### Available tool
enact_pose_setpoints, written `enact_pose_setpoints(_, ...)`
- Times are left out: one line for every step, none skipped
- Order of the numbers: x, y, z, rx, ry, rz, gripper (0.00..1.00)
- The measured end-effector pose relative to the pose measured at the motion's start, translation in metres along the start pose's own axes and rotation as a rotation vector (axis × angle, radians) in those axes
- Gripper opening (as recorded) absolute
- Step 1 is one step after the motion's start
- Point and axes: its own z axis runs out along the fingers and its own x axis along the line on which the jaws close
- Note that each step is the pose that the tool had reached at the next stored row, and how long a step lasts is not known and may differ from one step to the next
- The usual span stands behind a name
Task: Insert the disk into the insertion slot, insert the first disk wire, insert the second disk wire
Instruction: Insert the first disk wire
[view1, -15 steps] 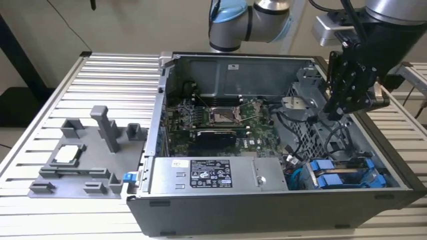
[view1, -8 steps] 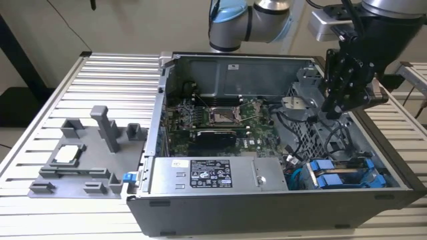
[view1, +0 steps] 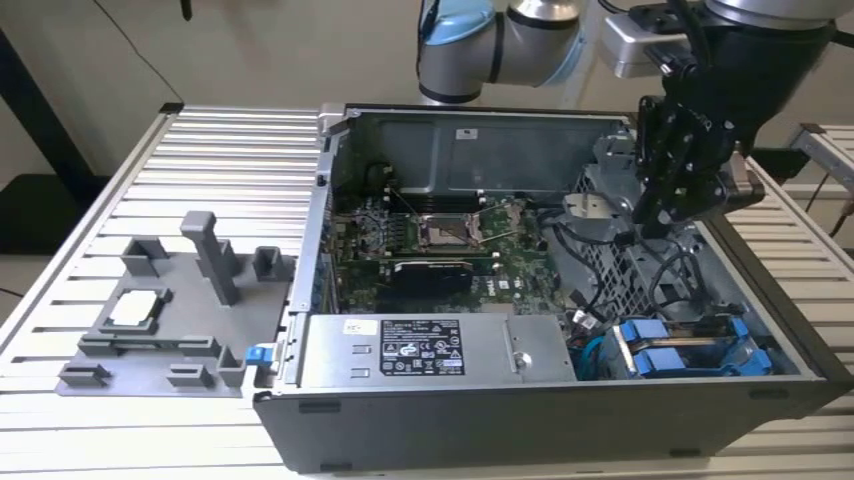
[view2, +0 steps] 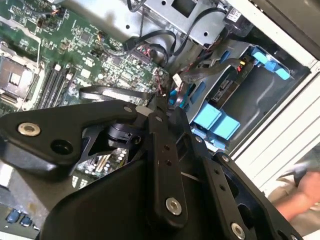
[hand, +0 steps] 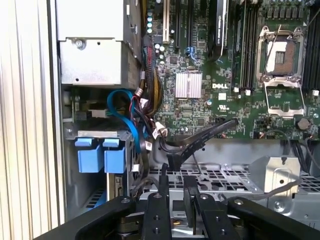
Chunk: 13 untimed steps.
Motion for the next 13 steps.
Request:
enact_pose_setpoints(0.0, 0.0014, -0.0001, 0.0007, 0.0002, -0.002, 0.27)
enact_pose_setpoints(0.0, 0.0028, -0.0002, 0.0013, 0.001, -0.005, 0.27)
enact_pose_setpoints(-0.0001, 0.0039, -0.0002, 0.0014, 0.0035, -0.009, 0.27)
enact_pose_setpoints(-0.0001, 0.0047, -0.0003, 0.0014, 0.0103, -0.014, 0.27)
enact_pose_setpoints(-0.0004, 0.0055, -0.0002, 0.0012, 0.0191, -0.021, 0.27)
enact_pose_setpoints(-0.0008, 0.0062, 0.0, 0.0012, 0.0255, -0.026, 0.27)
enact_pose_setpoints(-0.0014, 0.0071, 0.0006, 0.0012, 0.0293, -0.031, 0.27)
enact_pose_setpoints(-0.0021, 0.0078, 0.0014, 0.0015, 0.0317, -0.035, 0.27)
enact_pose_setpoints(-0.0028, 0.0085, 0.0022, 0.0019, 0.0343, -0.04, 0.27)
enact_pose_setpoints(-0.0035, 0.0091, 0.0029, 0.0025, 0.0368, -0.044, 0.27)
enact_pose_setpoints(-0.0043, 0.0099, 0.0038, 0.0033, 0.0394, -0.048, 0.27)
enact_pose_setpoints(-0.0051, 0.0108, 0.0047, 0.0049, 0.0411, -0.051, 0.27)
enact_pose_setpoints(-0.0057, 0.0117, 0.0055, 0.0065, 0.042, -0.055, 0.27)
